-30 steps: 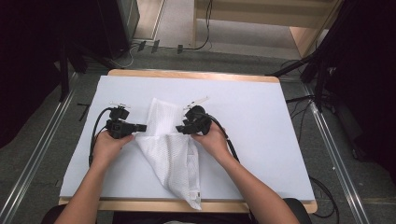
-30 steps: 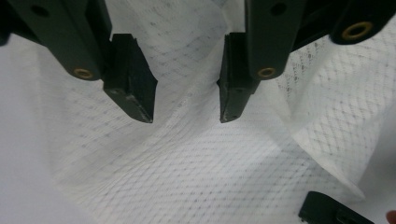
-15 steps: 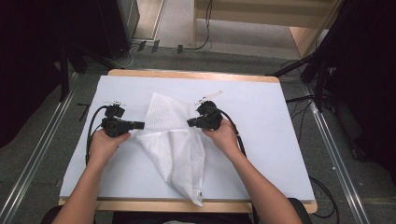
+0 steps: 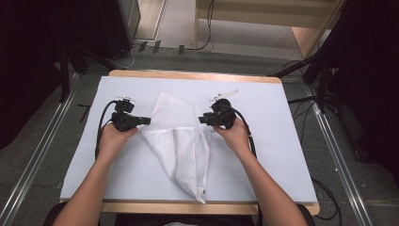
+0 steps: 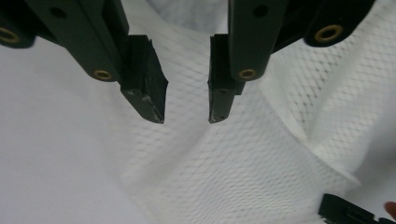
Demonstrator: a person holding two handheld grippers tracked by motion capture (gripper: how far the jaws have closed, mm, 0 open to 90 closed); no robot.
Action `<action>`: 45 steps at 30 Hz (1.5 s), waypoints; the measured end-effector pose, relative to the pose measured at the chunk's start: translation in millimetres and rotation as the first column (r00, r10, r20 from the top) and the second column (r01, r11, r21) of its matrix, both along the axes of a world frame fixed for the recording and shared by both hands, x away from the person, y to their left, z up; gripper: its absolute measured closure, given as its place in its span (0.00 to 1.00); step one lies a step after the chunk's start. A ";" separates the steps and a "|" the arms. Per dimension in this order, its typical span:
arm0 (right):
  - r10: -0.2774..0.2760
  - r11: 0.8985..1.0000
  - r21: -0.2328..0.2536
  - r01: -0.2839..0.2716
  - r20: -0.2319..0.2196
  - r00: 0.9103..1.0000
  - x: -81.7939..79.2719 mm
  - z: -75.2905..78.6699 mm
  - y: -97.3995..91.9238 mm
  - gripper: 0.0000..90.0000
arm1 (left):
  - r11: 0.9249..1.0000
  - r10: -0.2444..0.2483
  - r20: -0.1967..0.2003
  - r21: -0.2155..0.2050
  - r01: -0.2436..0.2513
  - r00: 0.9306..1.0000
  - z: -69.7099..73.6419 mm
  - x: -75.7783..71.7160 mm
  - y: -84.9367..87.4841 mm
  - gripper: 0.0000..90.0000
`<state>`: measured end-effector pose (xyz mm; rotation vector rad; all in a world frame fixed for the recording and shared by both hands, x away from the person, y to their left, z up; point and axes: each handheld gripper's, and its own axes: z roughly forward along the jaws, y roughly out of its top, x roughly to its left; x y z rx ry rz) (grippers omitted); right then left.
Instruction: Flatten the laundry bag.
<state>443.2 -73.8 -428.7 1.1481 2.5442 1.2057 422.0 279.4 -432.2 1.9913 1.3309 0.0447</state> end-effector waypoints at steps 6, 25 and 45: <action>-0.078 0.997 -0.020 0.077 -0.036 0.996 8.2 -13.9 -22.1 0.64 | 1.000 0.008 -0.008 0.004 -0.008 1.000 -3.1 4.4 1.6 1.00; -0.109 0.994 -0.027 0.108 -0.078 0.991 13.8 -19.8 -45.5 1.00 | 0.999 0.041 -0.005 -0.003 -0.041 0.999 -6.2 9.9 9.2 1.00; -0.264 0.964 -0.024 0.264 -0.044 0.963 30.6 -13.8 -106.2 0.81 | 0.996 -0.064 0.060 -0.052 0.067 0.996 18.6 -3.4 -19.2 0.75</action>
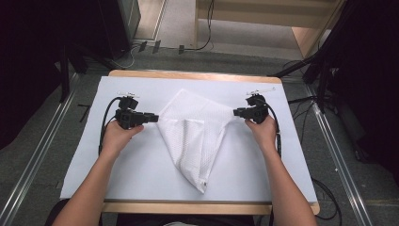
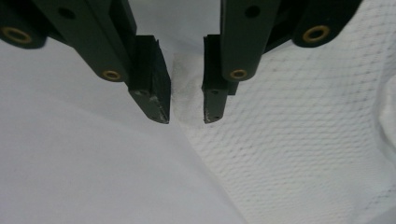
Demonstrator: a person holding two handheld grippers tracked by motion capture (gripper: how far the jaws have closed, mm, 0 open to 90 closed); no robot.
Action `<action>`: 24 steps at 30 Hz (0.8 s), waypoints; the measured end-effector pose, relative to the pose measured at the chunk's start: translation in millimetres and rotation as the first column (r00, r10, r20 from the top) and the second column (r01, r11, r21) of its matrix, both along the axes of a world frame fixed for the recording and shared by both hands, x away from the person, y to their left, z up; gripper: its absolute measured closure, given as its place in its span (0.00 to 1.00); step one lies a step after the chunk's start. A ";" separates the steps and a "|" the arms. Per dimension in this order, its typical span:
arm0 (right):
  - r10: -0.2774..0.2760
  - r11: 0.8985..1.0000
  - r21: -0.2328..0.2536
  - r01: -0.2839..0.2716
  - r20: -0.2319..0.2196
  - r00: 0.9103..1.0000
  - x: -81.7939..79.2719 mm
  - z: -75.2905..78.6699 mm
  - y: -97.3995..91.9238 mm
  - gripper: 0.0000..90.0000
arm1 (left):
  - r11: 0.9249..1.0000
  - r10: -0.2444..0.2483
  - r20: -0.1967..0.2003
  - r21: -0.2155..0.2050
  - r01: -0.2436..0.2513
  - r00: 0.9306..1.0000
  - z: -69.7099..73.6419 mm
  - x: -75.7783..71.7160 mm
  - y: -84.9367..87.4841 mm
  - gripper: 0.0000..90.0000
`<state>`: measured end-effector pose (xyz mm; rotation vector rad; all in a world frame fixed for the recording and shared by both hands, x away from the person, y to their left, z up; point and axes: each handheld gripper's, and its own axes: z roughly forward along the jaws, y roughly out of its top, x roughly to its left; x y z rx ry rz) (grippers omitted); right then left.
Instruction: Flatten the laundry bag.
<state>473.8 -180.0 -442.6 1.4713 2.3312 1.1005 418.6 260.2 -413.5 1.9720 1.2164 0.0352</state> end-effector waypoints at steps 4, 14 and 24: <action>0.015 1.000 0.017 -0.016 0.051 0.999 -16.0 16.2 3.5 0.75 | 1.000 -0.014 0.002 -0.003 0.014 1.000 4.0 -2.8 -2.7 0.74; 0.189 0.981 0.048 -0.189 0.022 0.982 -51.6 17.4 52.5 1.00 | 1.000 -0.009 0.003 0.002 0.009 1.000 9.9 -8.1 3.6 0.64; 0.261 0.965 0.029 -0.260 -0.084 0.962 -50.9 -13.0 82.5 1.00 | 1.000 0.006 0.011 0.005 -0.006 1.000 13.4 -11.6 10.8 0.56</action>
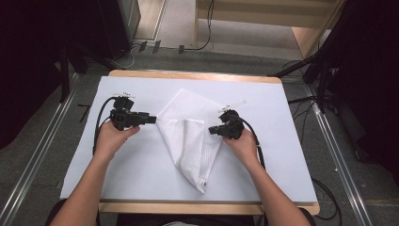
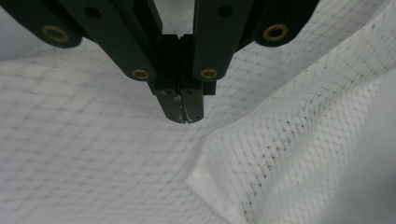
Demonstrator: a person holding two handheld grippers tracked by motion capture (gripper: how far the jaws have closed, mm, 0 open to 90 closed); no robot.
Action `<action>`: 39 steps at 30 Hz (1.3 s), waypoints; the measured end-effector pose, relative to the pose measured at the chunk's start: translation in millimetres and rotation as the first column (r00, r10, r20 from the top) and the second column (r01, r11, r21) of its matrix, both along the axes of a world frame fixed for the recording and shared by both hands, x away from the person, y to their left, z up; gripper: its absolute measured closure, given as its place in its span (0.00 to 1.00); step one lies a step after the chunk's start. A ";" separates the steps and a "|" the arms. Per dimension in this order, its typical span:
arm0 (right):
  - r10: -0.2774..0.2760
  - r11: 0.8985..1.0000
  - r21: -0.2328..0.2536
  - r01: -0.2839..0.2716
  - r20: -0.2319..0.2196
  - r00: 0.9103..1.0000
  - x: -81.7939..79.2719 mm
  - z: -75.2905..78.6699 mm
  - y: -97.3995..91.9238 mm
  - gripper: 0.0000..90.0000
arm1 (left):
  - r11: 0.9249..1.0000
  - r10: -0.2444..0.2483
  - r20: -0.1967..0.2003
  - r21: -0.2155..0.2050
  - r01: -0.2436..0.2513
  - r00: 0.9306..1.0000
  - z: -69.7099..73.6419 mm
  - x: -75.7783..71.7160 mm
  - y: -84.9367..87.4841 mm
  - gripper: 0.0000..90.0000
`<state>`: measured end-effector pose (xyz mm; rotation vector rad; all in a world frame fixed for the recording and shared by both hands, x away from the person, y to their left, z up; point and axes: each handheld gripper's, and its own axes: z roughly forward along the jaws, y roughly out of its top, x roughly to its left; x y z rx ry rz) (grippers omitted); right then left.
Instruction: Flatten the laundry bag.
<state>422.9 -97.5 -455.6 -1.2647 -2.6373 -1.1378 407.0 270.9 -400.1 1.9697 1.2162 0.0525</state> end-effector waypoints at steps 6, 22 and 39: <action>0.041 0.999 0.000 -0.041 -0.025 0.999 -0.1 -9.2 19.9 1.00 | 1.000 0.006 0.006 0.001 -0.006 1.000 0.9 -1.3 4.0 0.55; 0.223 0.971 0.075 -0.227 0.055 0.973 -34.3 16.2 80.0 1.00 | 0.997 0.076 0.017 -0.004 -0.076 0.997 8.3 -11.7 31.4 0.54; 0.217 0.975 0.037 -0.221 0.087 0.972 -24.0 27.9 76.2 1.00 | 0.994 0.110 0.014 -0.005 -0.110 0.994 7.2 -19.9 42.6 0.54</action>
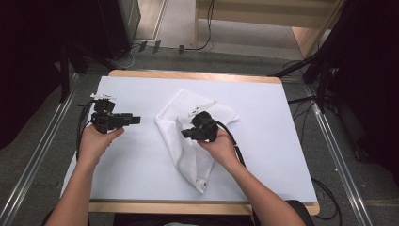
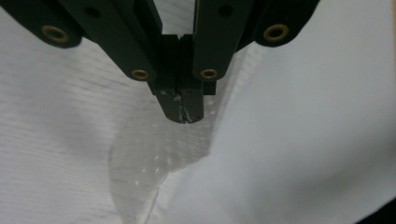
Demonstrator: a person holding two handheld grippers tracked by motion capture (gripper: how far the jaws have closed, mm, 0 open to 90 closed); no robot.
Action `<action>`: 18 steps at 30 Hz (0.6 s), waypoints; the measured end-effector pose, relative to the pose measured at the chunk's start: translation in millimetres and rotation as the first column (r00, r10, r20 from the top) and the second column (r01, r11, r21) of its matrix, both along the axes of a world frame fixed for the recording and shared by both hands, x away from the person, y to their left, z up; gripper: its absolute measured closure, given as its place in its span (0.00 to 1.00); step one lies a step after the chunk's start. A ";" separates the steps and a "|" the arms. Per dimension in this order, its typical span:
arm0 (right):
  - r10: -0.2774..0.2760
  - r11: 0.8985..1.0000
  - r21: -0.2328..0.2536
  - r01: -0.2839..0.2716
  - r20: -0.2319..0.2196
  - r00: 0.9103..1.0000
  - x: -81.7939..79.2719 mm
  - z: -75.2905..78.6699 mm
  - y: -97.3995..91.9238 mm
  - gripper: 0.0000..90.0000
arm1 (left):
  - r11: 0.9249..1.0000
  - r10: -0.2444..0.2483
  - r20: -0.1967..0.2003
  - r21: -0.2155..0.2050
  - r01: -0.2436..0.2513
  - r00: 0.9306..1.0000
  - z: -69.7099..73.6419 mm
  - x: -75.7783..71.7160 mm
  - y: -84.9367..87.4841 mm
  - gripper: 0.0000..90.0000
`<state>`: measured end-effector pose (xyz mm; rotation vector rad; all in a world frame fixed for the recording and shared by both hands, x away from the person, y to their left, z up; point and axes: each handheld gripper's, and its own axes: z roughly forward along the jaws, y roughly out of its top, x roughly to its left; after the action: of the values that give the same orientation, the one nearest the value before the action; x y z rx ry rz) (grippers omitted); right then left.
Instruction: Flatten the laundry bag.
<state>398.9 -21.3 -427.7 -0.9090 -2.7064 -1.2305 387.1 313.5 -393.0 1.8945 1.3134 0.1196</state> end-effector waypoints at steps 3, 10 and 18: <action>-0.028 1.000 -0.015 0.027 -0.029 0.999 8.8 -10.3 -5.1 1.00 | 1.000 -0.002 -0.005 0.004 0.002 1.000 -0.5 -0.2 0.6 0.54; -0.041 0.997 -0.066 0.036 -0.079 0.996 19.3 -32.9 2.2 1.00 | 1.000 0.000 -0.004 0.005 0.000 1.000 -0.7 -0.2 1.2 0.54; 0.012 1.000 -0.009 -0.013 -0.083 0.997 7.8 -26.2 19.4 1.00 | 1.000 0.008 -0.006 0.001 -0.008 1.000 -0.7 -0.4 4.0 0.53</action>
<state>406.7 -2.0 -453.9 -0.9209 -2.6523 -1.1519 386.7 317.5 -393.7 1.8917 1.3249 0.1185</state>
